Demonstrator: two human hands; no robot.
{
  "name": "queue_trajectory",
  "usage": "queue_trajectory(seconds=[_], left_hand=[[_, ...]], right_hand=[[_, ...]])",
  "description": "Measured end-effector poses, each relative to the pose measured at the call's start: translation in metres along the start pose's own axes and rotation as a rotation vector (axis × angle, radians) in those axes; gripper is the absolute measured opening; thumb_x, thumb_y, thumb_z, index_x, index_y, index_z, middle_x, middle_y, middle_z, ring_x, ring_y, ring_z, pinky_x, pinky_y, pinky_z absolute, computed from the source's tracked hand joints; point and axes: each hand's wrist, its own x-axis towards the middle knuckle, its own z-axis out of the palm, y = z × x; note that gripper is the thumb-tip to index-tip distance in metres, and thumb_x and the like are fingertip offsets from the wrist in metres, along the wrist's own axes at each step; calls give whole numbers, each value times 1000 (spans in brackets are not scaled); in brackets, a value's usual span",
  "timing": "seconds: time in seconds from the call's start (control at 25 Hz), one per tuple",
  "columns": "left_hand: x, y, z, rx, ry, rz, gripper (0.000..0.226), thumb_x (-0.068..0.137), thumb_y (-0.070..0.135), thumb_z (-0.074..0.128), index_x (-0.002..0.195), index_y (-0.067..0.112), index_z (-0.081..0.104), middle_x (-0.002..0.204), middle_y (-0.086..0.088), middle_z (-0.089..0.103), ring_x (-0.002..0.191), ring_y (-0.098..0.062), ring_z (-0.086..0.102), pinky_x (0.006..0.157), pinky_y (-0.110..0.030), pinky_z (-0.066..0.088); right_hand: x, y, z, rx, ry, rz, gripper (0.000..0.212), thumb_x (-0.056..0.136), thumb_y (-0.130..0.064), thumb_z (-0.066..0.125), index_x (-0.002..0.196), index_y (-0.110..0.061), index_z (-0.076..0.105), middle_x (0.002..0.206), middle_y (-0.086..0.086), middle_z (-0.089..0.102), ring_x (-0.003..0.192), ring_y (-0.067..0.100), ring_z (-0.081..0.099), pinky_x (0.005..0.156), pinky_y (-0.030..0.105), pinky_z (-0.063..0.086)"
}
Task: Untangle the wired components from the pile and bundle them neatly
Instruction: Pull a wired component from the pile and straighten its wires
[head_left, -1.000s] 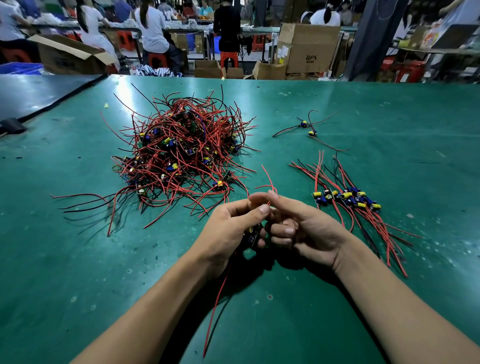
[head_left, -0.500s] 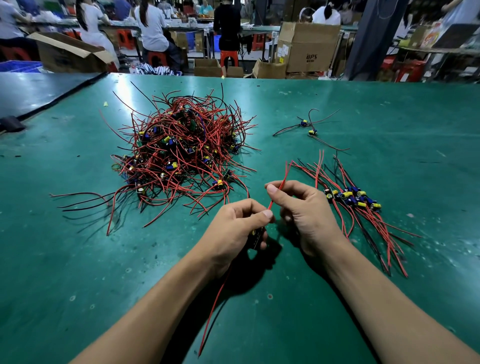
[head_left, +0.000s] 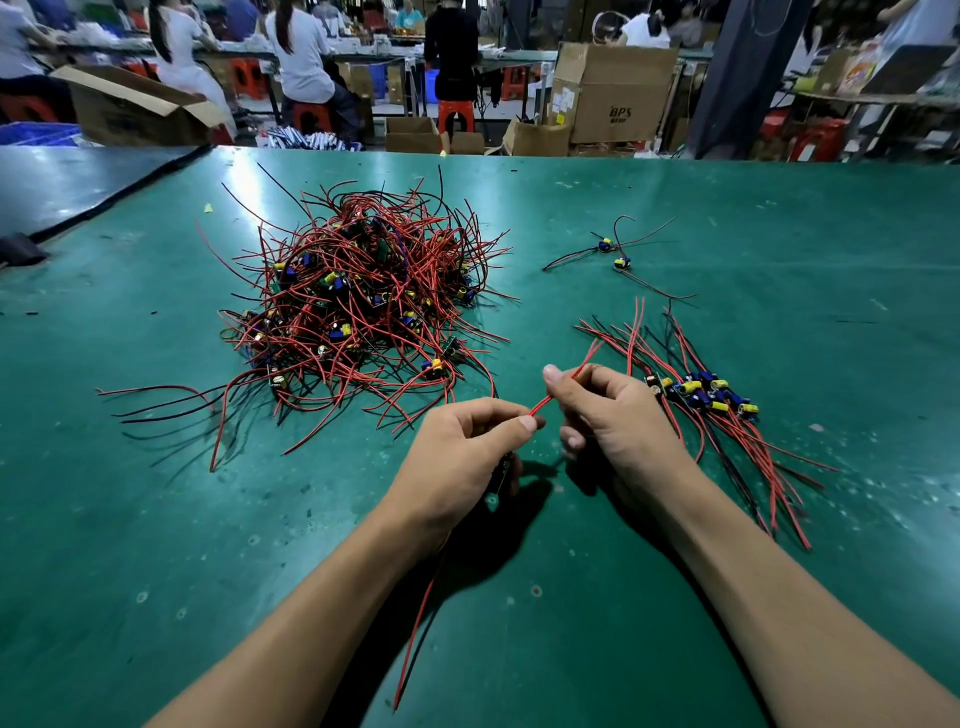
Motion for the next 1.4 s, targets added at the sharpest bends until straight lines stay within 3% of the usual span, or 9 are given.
queue_trajectory(seconds=[0.12, 0.28, 0.4, 0.48, 0.64, 0.84, 1.04, 1.16, 1.4], left_hand=[[-1, 0, 1, 5, -17, 13, 11, 91, 12, 64, 86, 10, 74, 55, -9, 58, 38, -13, 48, 42, -18, 36], [0, 2, -1, -56, -23, -45, 12, 90, 9, 63, 85, 2, 72, 51, -10, 54, 36, -15, 46, 41, -18, 37], [0, 5, -3, -75, -47, -89, 14, 90, 8, 62, 82, 2, 71, 50, -6, 56, 37, -12, 46, 40, -17, 38], [1, 7, -1, -82, -56, -93, 15, 91, 7, 62, 80, 2, 70, 53, -6, 58, 38, -10, 47, 39, -16, 38], [3, 7, -2, -53, -39, -81, 14, 90, 9, 62, 81, 1, 70, 51, -8, 53, 38, -12, 47, 42, -16, 38], [4, 5, -2, -16, -56, -77, 15, 90, 11, 63, 82, 3, 72, 53, -10, 56, 40, -15, 48, 44, -17, 39], [4, 6, -1, -8, -83, -61, 15, 91, 11, 63, 81, 4, 72, 74, -23, 57, 43, -15, 49, 46, -19, 42], [4, 6, -4, 5, -98, -61, 16, 91, 12, 63, 81, 7, 73, 66, -19, 57, 42, -16, 49, 47, -19, 41], [4, 4, -3, 14, -111, -51, 14, 90, 12, 63, 82, 7, 73, 58, -19, 57, 41, -15, 49, 45, -18, 40]], right_hand=[[-2, -2, 2, 37, -162, 44, 20, 73, -38, 83, 72, -25, 67, 58, -2, 50, 42, 11, 40, 42, 20, 30], [-4, -1, 5, 113, -245, 60, 24, 75, -28, 79, 94, -14, 75, 61, -3, 58, 42, 5, 36, 39, 16, 30], [-2, -1, 4, -30, -41, -63, 34, 73, -39, 81, 92, -11, 76, 50, -4, 50, 37, 7, 32, 38, 16, 25], [3, -2, 1, -234, 129, -234, 26, 82, -35, 78, 88, -10, 77, 46, -12, 52, 38, 3, 39, 41, 18, 31], [8, -3, 2, -519, 298, -485, 17, 87, -29, 77, 76, -16, 77, 72, -7, 72, 72, 11, 66, 68, 25, 47], [12, 1, -4, -578, 474, -626, 23, 84, -29, 80, 72, -11, 74, 72, 1, 69, 66, 13, 62, 63, 23, 44], [15, -2, -5, -436, 511, -582, 23, 85, -31, 79, 66, -24, 68, 63, -10, 64, 57, 0, 53, 61, 14, 39], [15, -4, -6, -345, 448, -423, 36, 90, -42, 72, 64, -18, 65, 45, -9, 46, 44, 11, 39, 49, 26, 33], [13, -17, -4, 268, 241, -34, 45, 100, -34, 59, 61, -10, 60, 51, -4, 36, 31, 7, 26, 35, 17, 22]])
